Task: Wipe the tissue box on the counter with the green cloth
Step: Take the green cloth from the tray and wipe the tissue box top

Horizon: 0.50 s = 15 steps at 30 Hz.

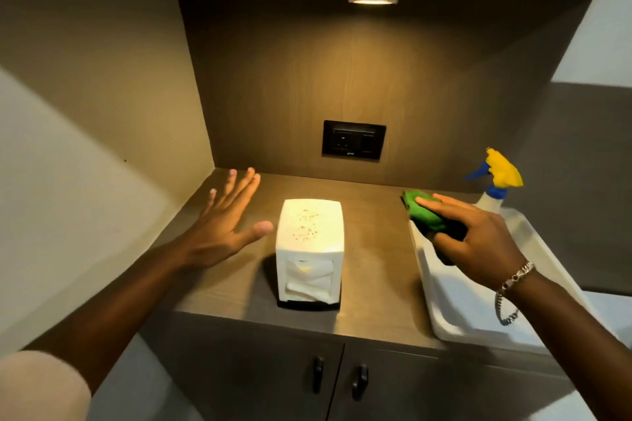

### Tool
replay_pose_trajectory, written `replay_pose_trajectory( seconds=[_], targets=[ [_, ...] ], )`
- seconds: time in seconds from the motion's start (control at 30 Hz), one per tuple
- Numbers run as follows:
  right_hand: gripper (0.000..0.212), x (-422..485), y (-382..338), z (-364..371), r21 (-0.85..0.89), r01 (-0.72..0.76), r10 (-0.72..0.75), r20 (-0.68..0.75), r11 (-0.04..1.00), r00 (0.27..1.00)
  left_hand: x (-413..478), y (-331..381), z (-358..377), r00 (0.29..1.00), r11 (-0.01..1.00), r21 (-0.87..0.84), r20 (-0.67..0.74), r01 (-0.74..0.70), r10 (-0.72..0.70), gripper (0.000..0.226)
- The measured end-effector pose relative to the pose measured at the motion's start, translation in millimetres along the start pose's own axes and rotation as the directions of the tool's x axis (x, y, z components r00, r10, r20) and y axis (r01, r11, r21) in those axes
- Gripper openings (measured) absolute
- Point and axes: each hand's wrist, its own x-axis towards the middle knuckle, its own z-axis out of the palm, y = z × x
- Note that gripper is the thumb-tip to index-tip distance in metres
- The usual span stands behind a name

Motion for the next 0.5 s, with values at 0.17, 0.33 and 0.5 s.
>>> replay_pose_trajectory(
  seconds=[0.17,0.33,0.5],
  targets=[
    [0.056,26.5,-63.8,27.1,0.090,0.140,-0.153,0.156,0.986,0.976,26.7,18.6,-10.2,0.933,0.998,0.000,0.356,-0.060,0.056,0.128],
    [0.059,57.5,-92.6,57.2,-0.072,0.148,-0.115,0.344,0.986,0.932,52.1,15.8,-9.0,0.862,0.992,0.068,0.503,-0.103,0.055,0.122],
    [0.055,68.6,-112.4,85.5,-0.252,0.115,0.011,0.447,0.961,0.894,60.5,7.0,-6.5,0.859,0.990,0.034,0.502,-0.137,0.102,0.128]
  ],
)
